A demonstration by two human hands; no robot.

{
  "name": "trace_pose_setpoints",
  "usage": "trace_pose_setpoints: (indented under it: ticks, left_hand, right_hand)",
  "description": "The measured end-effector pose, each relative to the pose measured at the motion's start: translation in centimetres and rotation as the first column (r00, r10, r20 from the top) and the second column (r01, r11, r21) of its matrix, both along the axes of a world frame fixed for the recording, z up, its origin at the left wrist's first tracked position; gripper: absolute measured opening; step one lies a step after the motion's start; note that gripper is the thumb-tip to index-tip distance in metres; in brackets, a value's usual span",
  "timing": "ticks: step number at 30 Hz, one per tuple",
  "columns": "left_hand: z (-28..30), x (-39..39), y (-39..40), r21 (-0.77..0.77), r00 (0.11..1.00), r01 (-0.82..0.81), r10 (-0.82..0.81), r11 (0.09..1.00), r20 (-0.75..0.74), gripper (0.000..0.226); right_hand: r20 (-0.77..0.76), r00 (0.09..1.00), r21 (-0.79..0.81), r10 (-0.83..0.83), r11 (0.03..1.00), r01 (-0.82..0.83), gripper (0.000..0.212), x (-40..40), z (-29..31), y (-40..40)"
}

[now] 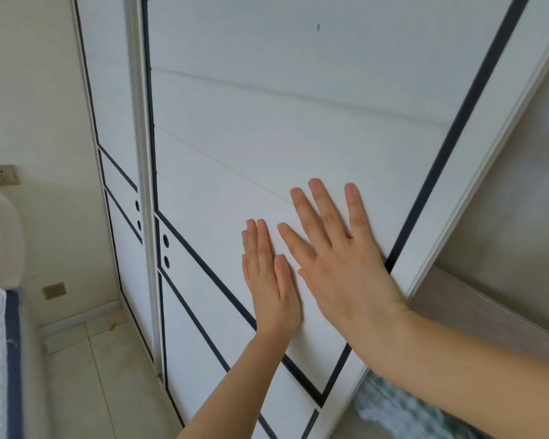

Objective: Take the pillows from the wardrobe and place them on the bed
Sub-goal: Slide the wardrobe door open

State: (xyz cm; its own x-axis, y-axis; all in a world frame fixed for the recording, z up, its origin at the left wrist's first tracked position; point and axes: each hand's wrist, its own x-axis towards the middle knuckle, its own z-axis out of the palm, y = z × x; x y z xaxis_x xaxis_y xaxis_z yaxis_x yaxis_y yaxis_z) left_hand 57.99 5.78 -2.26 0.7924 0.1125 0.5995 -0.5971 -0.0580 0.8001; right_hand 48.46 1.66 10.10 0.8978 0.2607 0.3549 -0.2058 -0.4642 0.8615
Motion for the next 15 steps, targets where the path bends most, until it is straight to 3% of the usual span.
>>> trace_pose_setpoints:
  ticks: [15]
  left_hand:
    - [-0.2,6.5,3.0,0.009,0.999,0.028,-0.028,1.0,0.024,0.053]
  right_hand:
    - [0.043,0.999,-0.002,-0.01,1.0,0.01,0.076,6.5,-0.1,2.5]
